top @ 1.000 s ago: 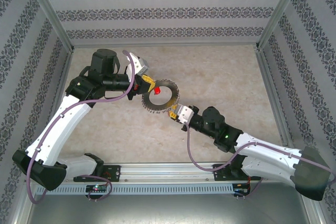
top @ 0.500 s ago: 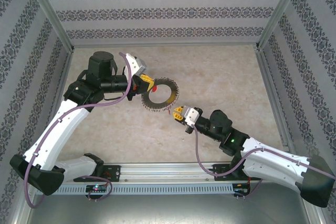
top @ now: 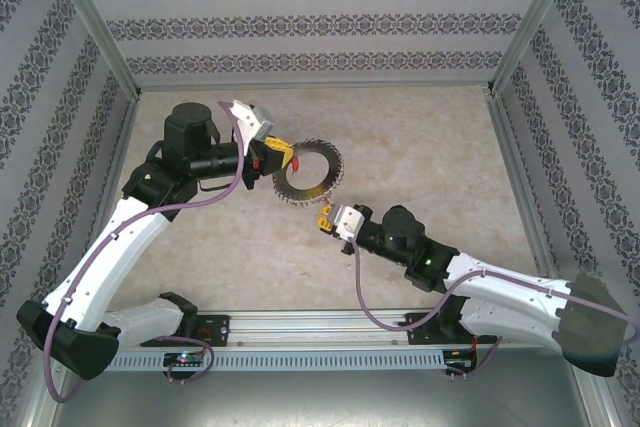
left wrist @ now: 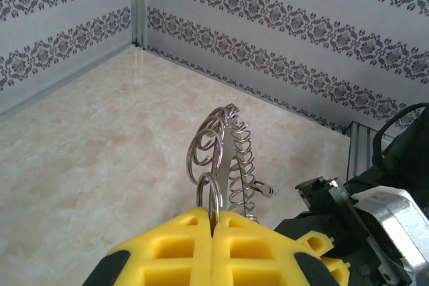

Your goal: Put the keys on the keyring

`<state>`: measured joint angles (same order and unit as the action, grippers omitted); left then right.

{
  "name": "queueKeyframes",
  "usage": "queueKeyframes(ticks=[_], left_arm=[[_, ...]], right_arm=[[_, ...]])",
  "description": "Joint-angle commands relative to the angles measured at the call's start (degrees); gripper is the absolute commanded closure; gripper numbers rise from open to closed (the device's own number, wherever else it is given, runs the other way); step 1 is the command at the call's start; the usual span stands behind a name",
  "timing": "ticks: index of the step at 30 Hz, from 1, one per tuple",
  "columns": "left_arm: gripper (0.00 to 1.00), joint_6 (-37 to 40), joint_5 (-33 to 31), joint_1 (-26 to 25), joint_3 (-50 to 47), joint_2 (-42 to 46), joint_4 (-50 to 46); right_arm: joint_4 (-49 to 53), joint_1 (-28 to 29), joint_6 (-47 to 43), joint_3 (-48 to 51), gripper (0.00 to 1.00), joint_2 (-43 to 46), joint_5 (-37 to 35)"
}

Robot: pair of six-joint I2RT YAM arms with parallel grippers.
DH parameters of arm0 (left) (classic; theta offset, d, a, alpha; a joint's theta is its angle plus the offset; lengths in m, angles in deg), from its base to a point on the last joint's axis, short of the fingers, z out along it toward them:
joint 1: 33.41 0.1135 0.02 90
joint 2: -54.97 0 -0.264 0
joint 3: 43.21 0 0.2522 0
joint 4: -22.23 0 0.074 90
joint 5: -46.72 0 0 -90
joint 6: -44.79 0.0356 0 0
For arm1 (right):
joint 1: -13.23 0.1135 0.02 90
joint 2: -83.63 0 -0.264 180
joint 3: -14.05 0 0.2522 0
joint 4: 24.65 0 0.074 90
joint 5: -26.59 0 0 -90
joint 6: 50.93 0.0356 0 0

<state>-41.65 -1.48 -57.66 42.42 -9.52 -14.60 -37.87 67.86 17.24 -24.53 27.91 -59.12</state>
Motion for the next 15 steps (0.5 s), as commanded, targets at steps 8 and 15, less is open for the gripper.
queueKeyframes(ticks=[8, 15], left_arm=[[1.00, -2.23, 0.97, 0.60, -0.07, 1.80, 5.93], [1.00, -2.46, 1.00, 0.61, -0.07, 1.72, 6.15]], right_arm=[[-6.66, 0.65, -2.03, -0.99, 0.81, -0.79, -7.23], [-6.16, 0.65, -2.26, -0.72, 0.79, -1.00, -10.77]])
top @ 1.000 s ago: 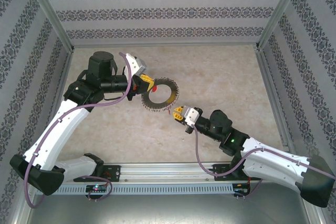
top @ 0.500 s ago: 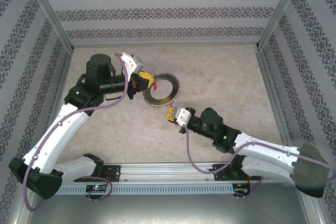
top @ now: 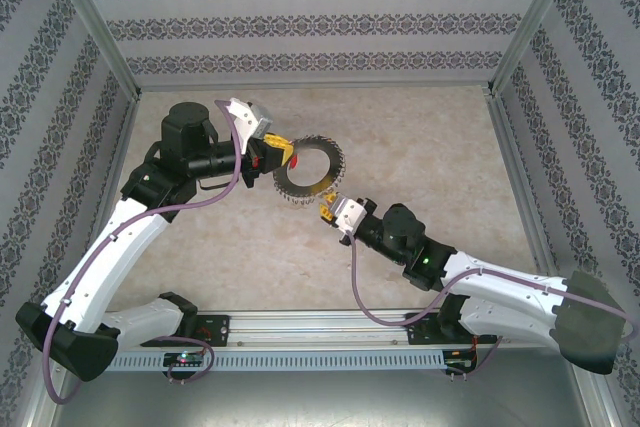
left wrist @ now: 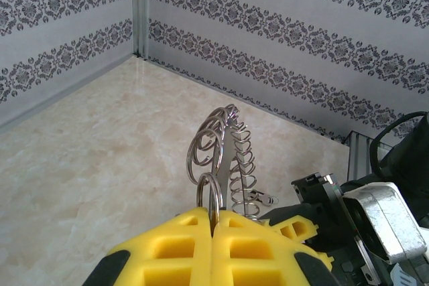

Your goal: Put the keys on the keyring

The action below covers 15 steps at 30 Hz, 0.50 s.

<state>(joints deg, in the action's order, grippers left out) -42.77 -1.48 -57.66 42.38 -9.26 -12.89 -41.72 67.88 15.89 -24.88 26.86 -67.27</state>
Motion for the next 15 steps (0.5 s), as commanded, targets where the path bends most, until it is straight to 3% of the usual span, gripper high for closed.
queueKeyframes(ticks=[1, 15], left_arm=[[1.00, -1.29, 1.00, 0.61, 0.02, 1.47, 4.40], [1.00, -1.74, 0.91, 0.61, 0.06, 1.43, 4.49]], right_arm=[[-2.48, 0.63, -0.77, -0.33, 0.79, -0.11, -2.93], [-5.07, 0.59, -0.66, -0.38, 0.79, -0.50, -3.36]])
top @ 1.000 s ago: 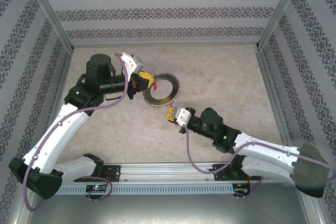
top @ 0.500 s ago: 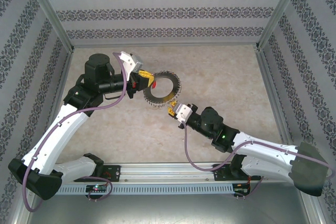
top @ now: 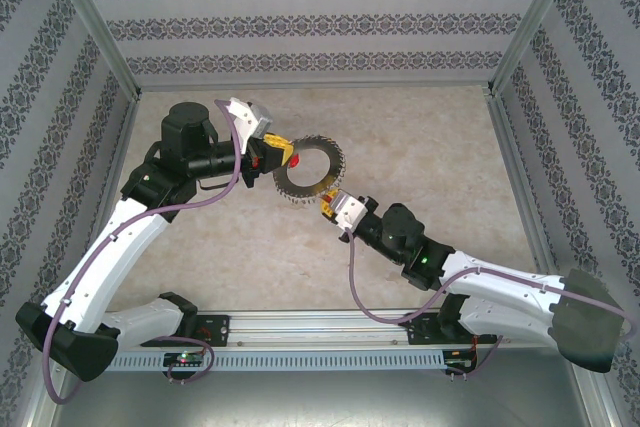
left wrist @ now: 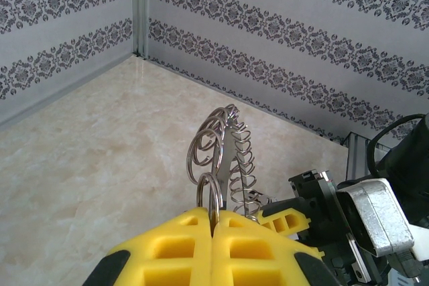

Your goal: Put the keys on the keyring

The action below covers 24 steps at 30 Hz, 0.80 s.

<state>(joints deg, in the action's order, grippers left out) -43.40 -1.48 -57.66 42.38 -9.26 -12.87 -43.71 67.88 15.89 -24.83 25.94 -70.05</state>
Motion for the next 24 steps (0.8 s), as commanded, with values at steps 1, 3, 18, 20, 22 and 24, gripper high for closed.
queueKeyframes(ticks=[1, 3, 18, 20, 22, 24], left_arm=[[1.00, -1.18, 0.91, 0.57, 0.06, 1.40, 4.53], [1.00, -1.22, 0.91, 0.56, 0.11, 1.55, 4.53], [1.00, -1.89, 0.56, 0.59, -0.54, 1.81, 6.12], [1.00, -1.91, 0.65, 0.60, -0.72, 1.78, 6.41], [1.00, -1.89, 0.56, 0.59, -0.76, 1.81, 6.54], [1.00, -1.90, 0.72, 0.55, -0.81, 1.76, 6.81]], right_arm=[[-3.04, 0.59, -0.79, -0.51, 0.80, 0.39, -0.57], [-2.95, 0.63, -0.97, -0.46, 0.80, 0.49, -0.79], [1.24, 0.54, 2.16, 2.99, 0.79, 5.28, 5.40], [1.27, 0.54, 2.96, 3.48, 0.79, 5.89, 6.70], [1.40, 0.54, 3.24, 3.50, 0.79, 6.01, 7.33], [1.27, 0.54, 3.19, 3.18, 0.80, 5.92, 7.87]])
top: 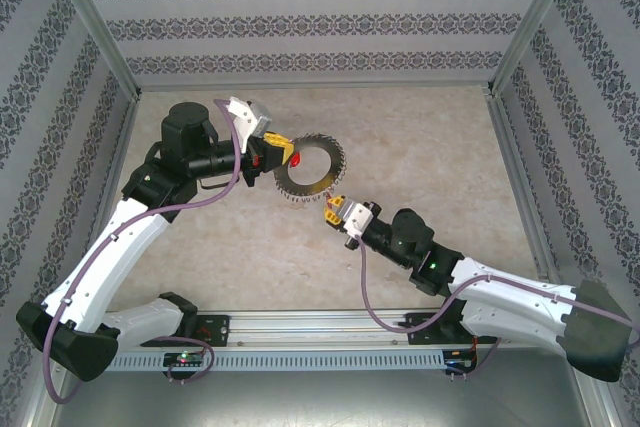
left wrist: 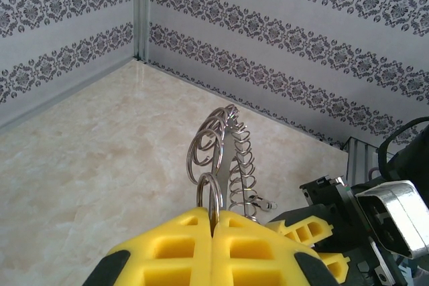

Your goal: Put the keys on the keyring

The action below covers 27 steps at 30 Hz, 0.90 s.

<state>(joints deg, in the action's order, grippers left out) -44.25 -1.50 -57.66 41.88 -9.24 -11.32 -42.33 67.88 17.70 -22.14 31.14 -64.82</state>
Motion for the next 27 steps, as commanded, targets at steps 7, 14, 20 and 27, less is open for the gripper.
queueKeyframes(ticks=[7, 14, 20, 27], left_arm=[[1.00, -1.31, 0.85, 0.56, -0.49, 1.77, 5.64], [1.00, -1.57, 0.70, 0.60, -0.74, 2.08, 5.46], [1.00, -1.63, 0.58, 0.60, -1.10, 2.46, 5.44], [1.00, -1.59, 0.58, 0.56, -1.28, 2.49, 5.63]], right_arm=[[-1.48, 0.54, 0.65, -1.91, 0.82, -1.69, 3.82], [-4.74, 0.63, 0.41, -3.73, 0.82, -4.87, 3.60], [-5.34, 0.63, -1.12, -4.49, 0.82, -5.60, -0.10], [-3.32, 0.63, -0.76, -4.30, 0.81, -5.95, -1.53]])
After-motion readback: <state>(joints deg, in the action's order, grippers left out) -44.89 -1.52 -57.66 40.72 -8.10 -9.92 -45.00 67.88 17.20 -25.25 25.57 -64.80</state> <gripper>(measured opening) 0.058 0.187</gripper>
